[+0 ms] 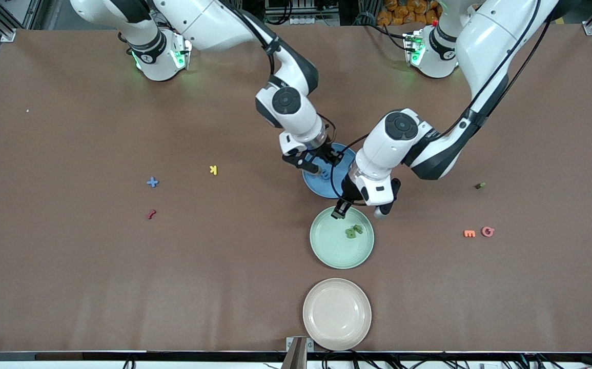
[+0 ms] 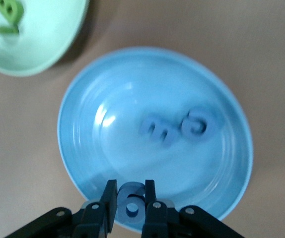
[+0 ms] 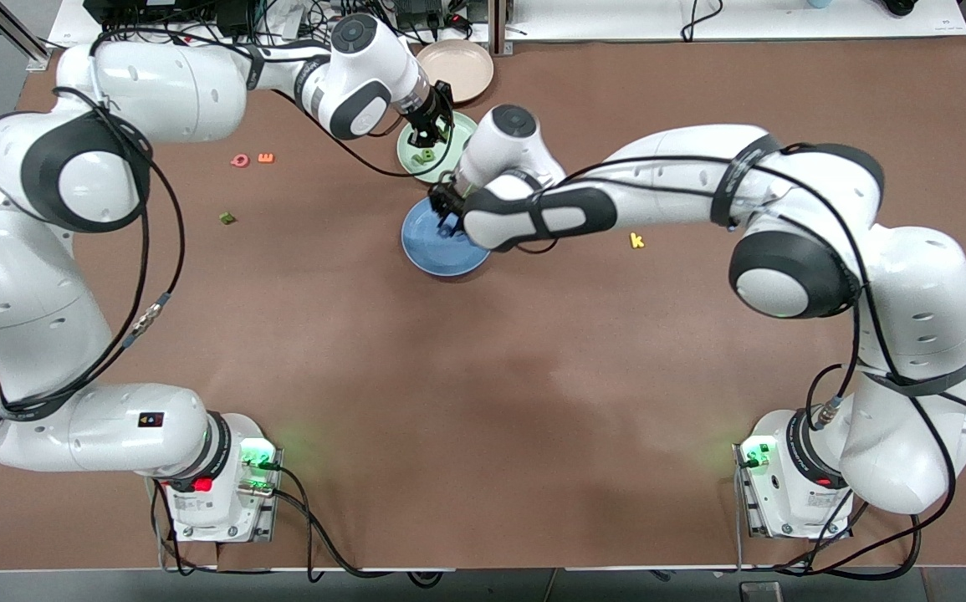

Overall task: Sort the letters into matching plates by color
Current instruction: 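Drop the 6 into the blue plate while the left gripper drops Z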

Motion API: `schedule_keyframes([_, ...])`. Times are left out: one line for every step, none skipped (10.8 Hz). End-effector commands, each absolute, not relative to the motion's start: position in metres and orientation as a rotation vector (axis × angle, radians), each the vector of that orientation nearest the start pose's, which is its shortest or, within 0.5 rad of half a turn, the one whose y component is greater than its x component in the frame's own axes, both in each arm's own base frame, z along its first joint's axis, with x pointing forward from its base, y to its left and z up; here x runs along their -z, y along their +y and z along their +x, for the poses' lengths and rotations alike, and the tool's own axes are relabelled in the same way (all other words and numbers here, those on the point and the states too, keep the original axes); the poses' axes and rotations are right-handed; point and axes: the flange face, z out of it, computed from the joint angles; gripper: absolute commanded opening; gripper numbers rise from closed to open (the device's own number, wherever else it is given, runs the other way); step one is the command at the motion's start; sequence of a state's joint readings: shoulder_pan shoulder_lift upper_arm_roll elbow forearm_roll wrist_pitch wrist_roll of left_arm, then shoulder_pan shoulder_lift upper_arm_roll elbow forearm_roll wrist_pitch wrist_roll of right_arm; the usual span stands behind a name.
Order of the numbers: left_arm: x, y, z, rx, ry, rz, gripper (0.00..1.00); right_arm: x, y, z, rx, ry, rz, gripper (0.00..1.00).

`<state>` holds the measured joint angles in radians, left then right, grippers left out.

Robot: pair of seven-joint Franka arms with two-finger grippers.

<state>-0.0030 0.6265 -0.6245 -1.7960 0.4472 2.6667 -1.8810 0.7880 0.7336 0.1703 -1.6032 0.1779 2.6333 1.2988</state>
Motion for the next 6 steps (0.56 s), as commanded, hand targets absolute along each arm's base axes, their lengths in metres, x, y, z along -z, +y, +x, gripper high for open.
schedule_keyframes([-0.288, -0.351, 0.597, 0.153, -1.822, -2.984, 1.00, -0.227, 0.603, 0.415, -0.104, 0.768, -2.671, 0.24])
schedule_keyframes([-0.286, -0.340, 0.601, 0.160, -1.811, -2.958, 1.00, -0.226, 0.602, 0.414, -0.104, 0.763, -2.679, 0.57])
schedule_keyframes([-0.285, -0.324, 0.607, 0.165, -1.817, -2.927, 1.00, -0.226, 0.598, 0.418, -0.077, 0.735, -2.702, 0.58])
schedule_keyframes([-0.284, -0.306, 0.614, 0.170, -1.788, -2.901, 1.00, -0.229, 0.594, 0.423, -0.061, 0.722, -2.726, 0.66])
schedule_keyframes([-0.278, -0.284, 0.618, 0.155, -1.707, -2.873, 1.00, -0.231, 0.587, 0.433, -0.062, 0.740, -2.729, 0.78])
schedule_keyframes([-0.265, -0.269, 0.614, 0.106, -1.564, -2.850, 1.00, -0.233, 0.579, 0.442, -0.061, 0.754, -2.739, 0.76])
